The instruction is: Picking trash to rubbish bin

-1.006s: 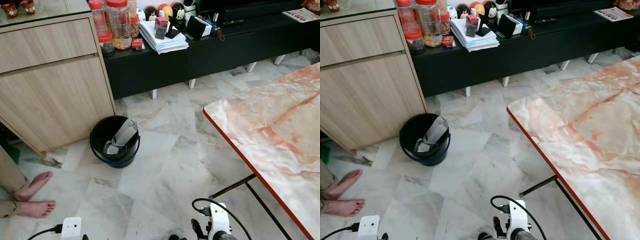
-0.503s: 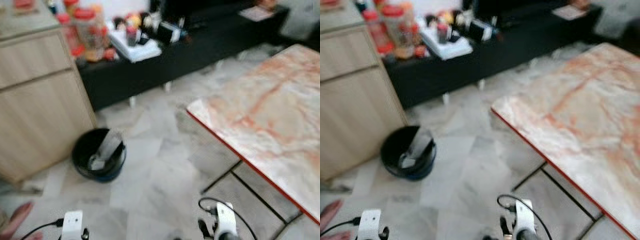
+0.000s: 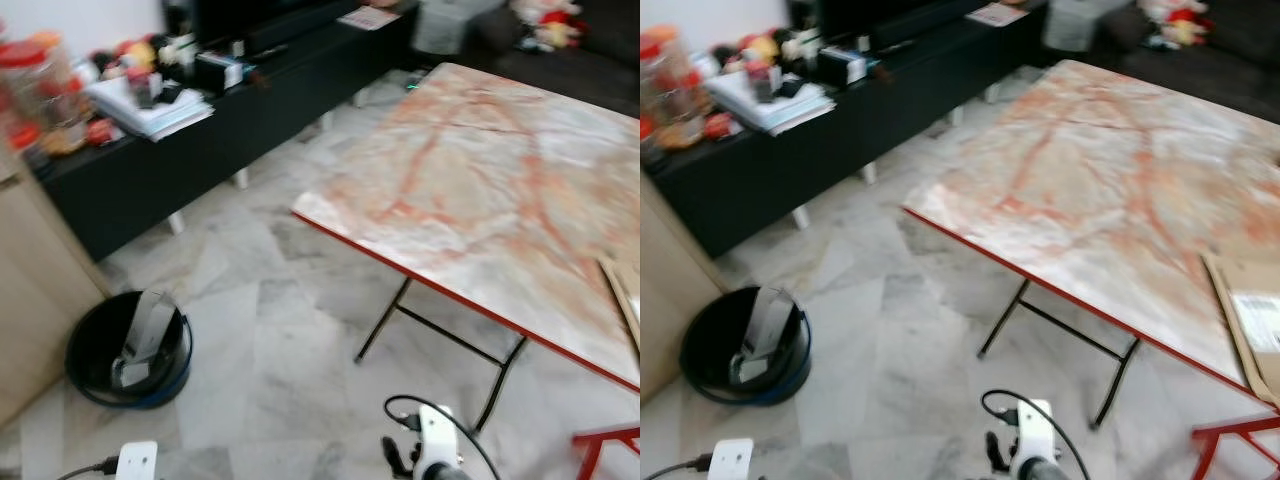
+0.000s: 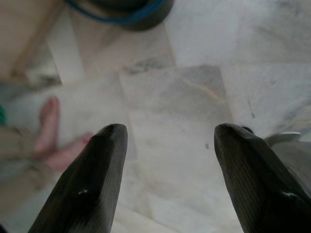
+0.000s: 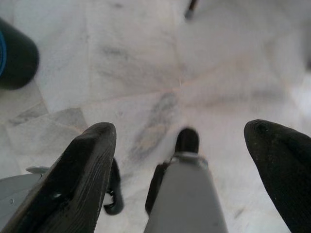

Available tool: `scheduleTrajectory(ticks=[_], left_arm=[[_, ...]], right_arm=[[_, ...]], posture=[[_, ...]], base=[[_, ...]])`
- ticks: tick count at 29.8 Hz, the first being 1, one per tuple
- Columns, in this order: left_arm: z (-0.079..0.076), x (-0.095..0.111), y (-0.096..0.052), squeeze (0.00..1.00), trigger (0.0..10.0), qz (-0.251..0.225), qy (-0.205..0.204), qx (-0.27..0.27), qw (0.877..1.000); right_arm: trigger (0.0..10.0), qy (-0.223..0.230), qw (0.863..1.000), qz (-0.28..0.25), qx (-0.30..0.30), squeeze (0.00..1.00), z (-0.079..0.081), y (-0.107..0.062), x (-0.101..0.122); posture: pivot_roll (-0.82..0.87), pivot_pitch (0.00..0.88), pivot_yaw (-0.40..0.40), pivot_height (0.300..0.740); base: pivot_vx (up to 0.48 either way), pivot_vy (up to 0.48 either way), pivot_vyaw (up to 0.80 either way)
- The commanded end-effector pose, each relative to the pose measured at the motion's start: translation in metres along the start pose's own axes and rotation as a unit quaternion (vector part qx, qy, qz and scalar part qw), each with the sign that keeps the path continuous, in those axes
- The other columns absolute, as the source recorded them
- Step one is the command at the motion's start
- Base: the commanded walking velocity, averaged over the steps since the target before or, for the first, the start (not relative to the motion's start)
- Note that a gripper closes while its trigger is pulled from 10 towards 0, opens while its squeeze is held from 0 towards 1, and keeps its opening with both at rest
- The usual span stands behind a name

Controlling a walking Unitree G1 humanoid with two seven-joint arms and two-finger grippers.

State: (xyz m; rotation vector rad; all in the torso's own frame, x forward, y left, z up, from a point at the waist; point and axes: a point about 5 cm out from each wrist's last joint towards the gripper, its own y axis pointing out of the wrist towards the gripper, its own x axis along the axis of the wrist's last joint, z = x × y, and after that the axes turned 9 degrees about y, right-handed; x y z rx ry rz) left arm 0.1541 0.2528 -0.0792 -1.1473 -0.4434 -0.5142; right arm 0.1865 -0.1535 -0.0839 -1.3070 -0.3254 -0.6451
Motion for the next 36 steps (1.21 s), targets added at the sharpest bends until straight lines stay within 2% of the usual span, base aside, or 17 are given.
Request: scheduleTrajectory(ticks=[1,27,36], left_arm=[[-0.003,0.0,0.0,0.0,10.0,0.0,0.005,-0.005,1.0],[-0.003,0.002,0.0,0.0,10.0,-0.006,0.005,-0.007,1.0],[-0.008,0.015,0.002,0.0,10.0,-0.03,0.011,-0.015,0.999]], right_arm=[[10.0,0.001,1.0,0.006,-0.011,0.0,-0.007,-0.002,-0.002],[10.0,0.013,1.0,0.002,-0.011,0.0,-0.007,-0.002,-0.002],[10.0,0.015,1.0,-0.007,-0.011,0.0,-0.007,-0.001,0.003]], posture=[[0.12,0.138,-0.007,0.74],[0.13,0.151,-0.003,0.74],[0.13,0.15,-0.007,0.74]], base=[[0.0,0.0,-0.78],[0.0,0.0,-0.78],[0.0,0.0,0.0]])
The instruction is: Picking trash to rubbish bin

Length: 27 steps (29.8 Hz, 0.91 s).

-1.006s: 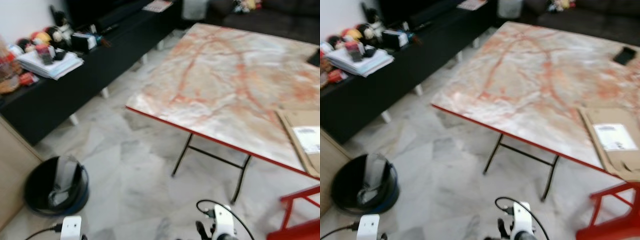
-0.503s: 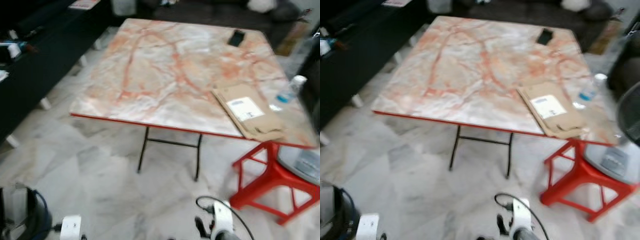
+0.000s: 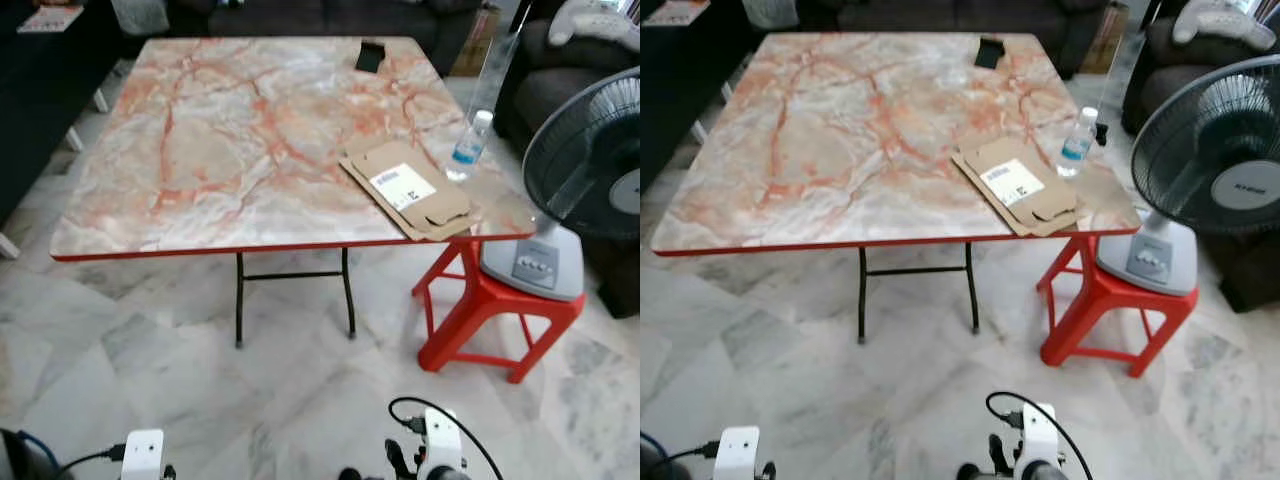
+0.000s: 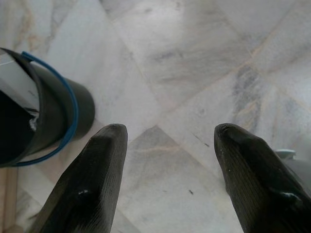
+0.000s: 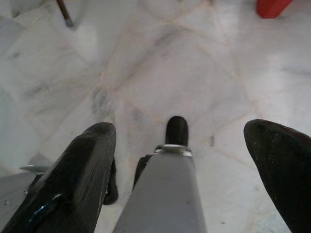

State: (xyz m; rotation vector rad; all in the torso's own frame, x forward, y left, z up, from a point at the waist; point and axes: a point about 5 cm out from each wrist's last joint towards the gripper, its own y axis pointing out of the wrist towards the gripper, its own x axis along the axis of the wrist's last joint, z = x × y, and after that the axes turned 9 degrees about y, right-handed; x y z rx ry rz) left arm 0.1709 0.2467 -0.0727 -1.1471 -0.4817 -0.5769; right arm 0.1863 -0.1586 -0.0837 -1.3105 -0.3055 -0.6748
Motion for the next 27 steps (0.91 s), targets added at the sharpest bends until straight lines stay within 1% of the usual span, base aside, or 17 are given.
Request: scheduleTrajectory(ticks=[1,4,5,7,12,14,15,17,18,23,25,27], left_arm=[[-0.004,-0.002,-0.001,0.0,10.0,0.001,0.011,-0.009,1.0],[-0.005,0.008,0.001,0.0,10.0,-0.021,0.01,-0.011,1.0],[-0.005,0.008,0.001,0.0,10.0,-0.021,0.01,-0.011,1.0],[-0.006,0.019,0.003,0.0,10.0,-0.042,0.013,-0.008,0.999],[-0.009,0.026,0.005,0.0,10.0,-0.048,0.025,-0.012,0.998],[-0.009,0.026,0.005,0.0,10.0,-0.048,0.026,-0.012,0.998],[-0.01,0.027,0.005,0.0,10.0,-0.049,0.029,-0.014,0.998],[-0.011,0.026,0.005,0.0,10.0,-0.048,0.036,-0.019,0.998],[-0.01,0.024,0.005,0.0,10.0,-0.045,0.036,-0.017,0.998],[-0.007,0.015,0.003,0.0,10.0,-0.031,0.034,-0.016,0.999],[-0.005,0.01,0.002,0.0,10.0,-0.025,0.037,-0.013,0.999],[-0.004,0.009,0.002,0.0,10.0,-0.024,0.037,-0.012,0.999]], right_arm=[[10.0,0.0,1.0,-0.005,-0.001,0.0,-0.002,0.0,0.003],[10.0,-0.003,1.0,-0.022,0.008,0.0,0.002,0.002,0.012],[10.0,-0.003,1.0,-0.022,0.008,0.0,0.002,0.002,0.012],[10.0,-0.016,0.999,-0.043,0.03,0.0,0.011,0.004,0.025],[10.0,-0.03,0.997,-0.057,0.034,0.0,0.015,0.006,0.035],[10.0,-0.033,0.997,-0.059,0.031,0.0,0.015,0.006,0.036],[10.0,-0.037,0.997,-0.06,0.03,0.0,0.016,0.006,0.038],[10.0,-0.029,0.997,-0.059,0.03,0.0,0.016,0.006,0.037],[10.0,-0.013,0.998,-0.059,0.027,0.0,0.015,0.006,0.036],[10.0,-0.024,0.998,-0.054,0.025,0.0,0.013,0.005,0.032],[10.0,-0.025,0.998,-0.045,0.021,0.0,0.011,0.004,0.025],[10.0,-0.025,0.999,-0.043,0.02,0.0,0.011,0.004,0.024]], posture=[[0.13,0.151,-0.006,0.74],[0.13,0.156,-0.008,0.74],[0.13,0.156,-0.008,0.74],[0.12,0.157,-0.009,0.74],[0.12,0.148,-0.007,0.74],[0.12,0.148,-0.006,0.74],[0.12,0.148,-0.005,0.74],[0.12,0.143,-0.006,0.74],[0.12,0.143,-0.006,0.74],[0.12,0.135,-0.002,0.74],[0.12,0.128,-0.002,0.74],[0.12,0.126,-0.003,0.74]], base=[[0.0,0.0,0.0],[0.0,0.0,0.0],[0.0,0.0,0.0],[0.0,0.0,0.0],[0.0,0.0,0.0],[0.0,0.0,0.0],[0.0,-0.251,0.8],[0.0,-0.324,0.8],[0.0,-0.322,0.0],[0.0,-0.448,0.0],[0.0,-0.33,0.0],[0.0,-0.326,0.0]])
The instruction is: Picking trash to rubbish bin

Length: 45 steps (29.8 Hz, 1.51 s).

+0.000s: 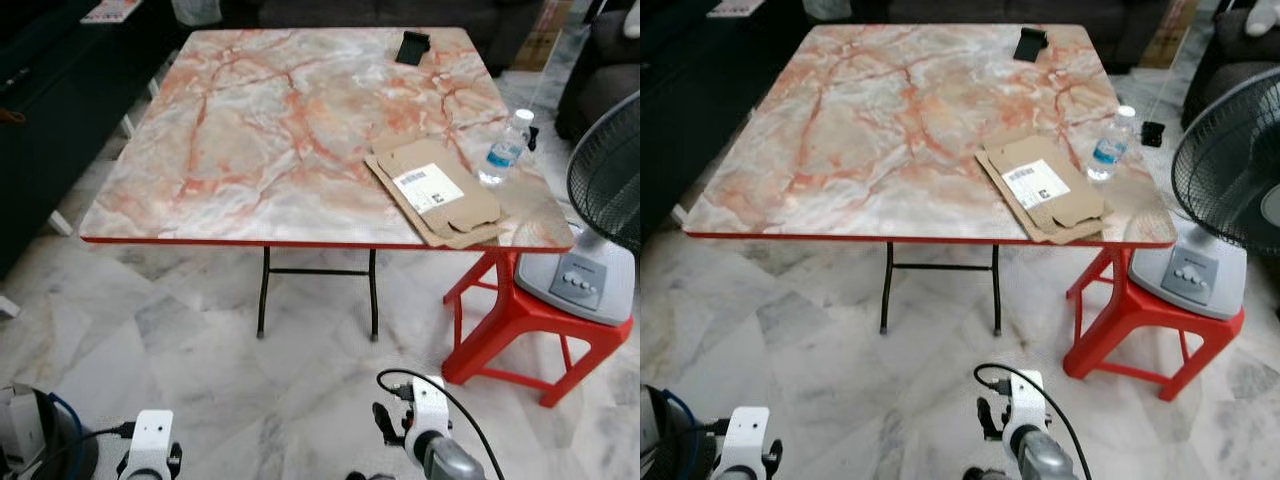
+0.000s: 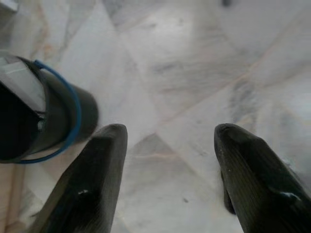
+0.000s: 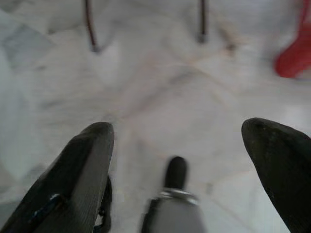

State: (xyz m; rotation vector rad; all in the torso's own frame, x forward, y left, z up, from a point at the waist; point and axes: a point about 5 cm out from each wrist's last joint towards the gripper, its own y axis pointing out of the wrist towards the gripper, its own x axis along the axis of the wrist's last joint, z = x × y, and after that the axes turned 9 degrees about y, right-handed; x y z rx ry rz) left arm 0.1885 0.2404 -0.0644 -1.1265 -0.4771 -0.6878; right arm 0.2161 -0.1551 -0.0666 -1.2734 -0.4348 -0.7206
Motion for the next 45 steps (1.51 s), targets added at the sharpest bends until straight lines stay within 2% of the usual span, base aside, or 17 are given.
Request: scheduleTrajectory(ticks=[1,11,21,28,31,32,36,39,42,43,45], left_arm=[[0.0,-0.01,-0.003,0.0,10.0,0.017,0.006,-0.003,1.0],[0.0,-0.006,-0.001,0.0,10.0,0.014,0.004,-0.004,1.0],[-0.001,0.007,0.002,0.0,10.0,-0.011,-0.001,-0.001,1.0],[-0.005,0.039,0.008,0.0,10.0,-0.073,0.0,0.0,0.997],[-0.01,0.071,0.01,0.0,10.0,-0.146,0.017,-0.003,0.989],[-0.01,0.071,0.01,0.0,10.0,-0.146,0.017,-0.003,0.989],[-0.01,0.108,0.008,0.0,10.0,-0.227,0.015,0.008,0.974],[-0.002,0.141,0.005,0.0,10.0,-0.289,-0.016,0.018,0.957],[0.004,0.158,0.001,0.0,10.0,-0.321,-0.027,0.027,0.946],[0.009,0.175,-0.004,0.0,10.0,-0.356,-0.025,0.037,0.933],[0.013,0.19,-0.009,0.0,10.0,-0.385,-0.033,0.044,0.921]], right_arm=[[10.0,0.0,1.0,0.012,-0.004,0.0,-0.001,-0.002,-0.009],[10.0,-0.002,1.0,0.017,-0.004,0.0,-0.001,-0.002,-0.01],[10.0,-0.005,1.0,0.008,0.003,0.0,0.002,0.0,-0.004],[10.0,-0.032,0.999,-0.016,0.023,0.0,0.011,0.004,0.01],[10.0,-0.038,0.996,-0.063,0.049,0.0,0.023,0.008,0.034],[10.0,-0.038,0.996,-0.063,0.049,0.0,0.023,0.008,0.034],[10.0,-0.055,0.986,-0.131,0.091,0.0,0.045,0.011,0.07],[10.0,-0.087,0.97,-0.187,0.127,0.0,0.067,0.01,0.101],[10.0,-0.089,0.961,-0.223,0.139,0.0,0.077,0.007,0.119],[10.0,-0.081,0.95,-0.261,0.152,0.0,0.087,0.004,0.138],[10.0,-0.086,0.937,-0.295,0.169,0.0,0.098,-0.001,0.155]], posture=[[0.12,0.125,-0.004,0.74],[0.12,0.115,-0.005,0.74],[0.12,0.134,-0.011,0.74],[0.12,0.136,-0.011,0.74],[0.11,0.141,-0.009,0.74],[0.11,0.141,-0.009,0.74],[0.1,0.134,-0.009,0.74],[0.1,0.13,-0.011,0.74],[0.11,0.129,-0.012,0.74],[0.11,0.118,-0.009,0.74],[0.11,0.116,-0.009,0.74]], base=[[0.0,-0.322,0.0],[0.0,-0.316,0.0],[0.0,-0.228,0.0],[0.0,0.0,0.0],[0.0,0.0,0.0],[0.0,0.0,0.0],[0.0,0.0,0.0],[0.0,0.0,0.0],[0.0,0.0,0.0],[0.0,0.0,0.0],[0.0,0.0,0.0]])
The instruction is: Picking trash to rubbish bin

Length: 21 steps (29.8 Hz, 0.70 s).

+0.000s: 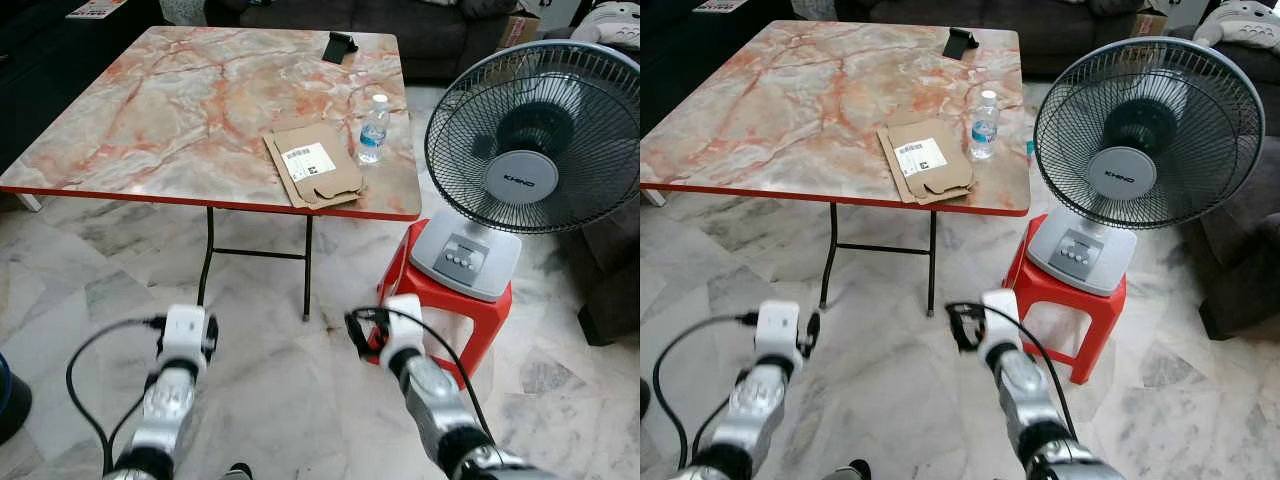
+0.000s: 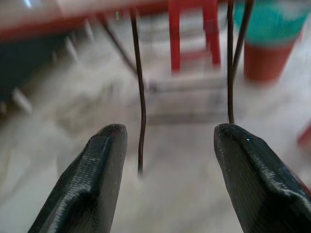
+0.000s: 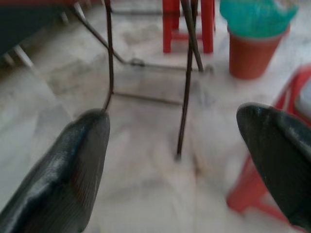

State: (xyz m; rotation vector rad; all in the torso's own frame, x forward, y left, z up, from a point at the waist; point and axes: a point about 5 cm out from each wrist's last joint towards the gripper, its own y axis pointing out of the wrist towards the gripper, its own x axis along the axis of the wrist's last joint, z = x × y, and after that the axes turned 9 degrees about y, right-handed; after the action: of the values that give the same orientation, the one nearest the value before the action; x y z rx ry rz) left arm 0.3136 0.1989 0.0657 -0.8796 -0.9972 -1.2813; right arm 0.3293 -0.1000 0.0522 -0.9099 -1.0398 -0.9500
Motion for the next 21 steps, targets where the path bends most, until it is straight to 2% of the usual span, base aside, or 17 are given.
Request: scheduleTrajectory(ticks=[1,4,5,6,9,11,15,21], left_arm=[[0.005,0.02,0.008,0.0,10.0,-0.042,-0.002,0.009,0.999],[0.001,0.036,0.016,0.0,10.0,-0.064,-0.03,0.003,0.997],[0.001,0.036,0.016,0.0,10.0,-0.064,-0.03,0.003,0.997],[-0.001,0.051,0.02,0.0,10.0,-0.092,-0.027,-0.001,0.995],[-0.004,0.067,0.024,0.0,10.0,-0.121,-0.032,0.001,0.992],[-0.006,0.08,0.025,0.0,10.0,-0.142,-0.049,0.001,0.989],[-0.006,0.088,0.026,0.0,10.0,-0.15,-0.044,0.004,0.988],[-0.005,0.092,0.026,0.0,10.0,-0.155,-0.043,0.005,0.987]], right_arm=[[10.0,-0.008,0.998,-0.06,0.015,0.0,0.008,0.011,0.028],[10.0,-0.013,0.995,-0.098,0.032,0.0,0.017,0.017,0.05],[10.0,-0.013,0.995,-0.098,0.032,0.0,0.017,0.017,0.05],[10.0,-0.03,0.992,-0.12,0.033,0.0,0.02,0.021,0.063],[10.0,-0.019,0.987,-0.153,0.037,0.0,0.023,0.023,0.078],[10.0,-0.027,0.983,-0.176,0.04,0.0,0.027,0.024,0.088],[10.0,-0.04,0.981,-0.184,0.052,0.0,0.034,0.025,0.092],[10.0,-0.035,0.98,-0.186,0.064,0.0,0.041,0.025,0.092]], posture=[[0.11,0.116,-0.009,0.74],[0.11,0.104,-0.007,0.74],[0.11,0.104,-0.007,0.74],[0.1,0.102,-0.008,0.74],[0.1,0.102,-0.008,0.74],[0.1,0.106,-0.009,0.74],[0.1,0.112,-0.008,0.74],[0.11,0.12,-0.008,0.74]], base=[[0.0,0.0,0.0],[0.0,0.0,0.0],[0.0,0.0,0.0],[0.0,0.0,0.0],[0.0,0.0,0.0],[0.0,0.0,0.0],[0.0,0.0,0.0],[0.293,0.0,0.0]])
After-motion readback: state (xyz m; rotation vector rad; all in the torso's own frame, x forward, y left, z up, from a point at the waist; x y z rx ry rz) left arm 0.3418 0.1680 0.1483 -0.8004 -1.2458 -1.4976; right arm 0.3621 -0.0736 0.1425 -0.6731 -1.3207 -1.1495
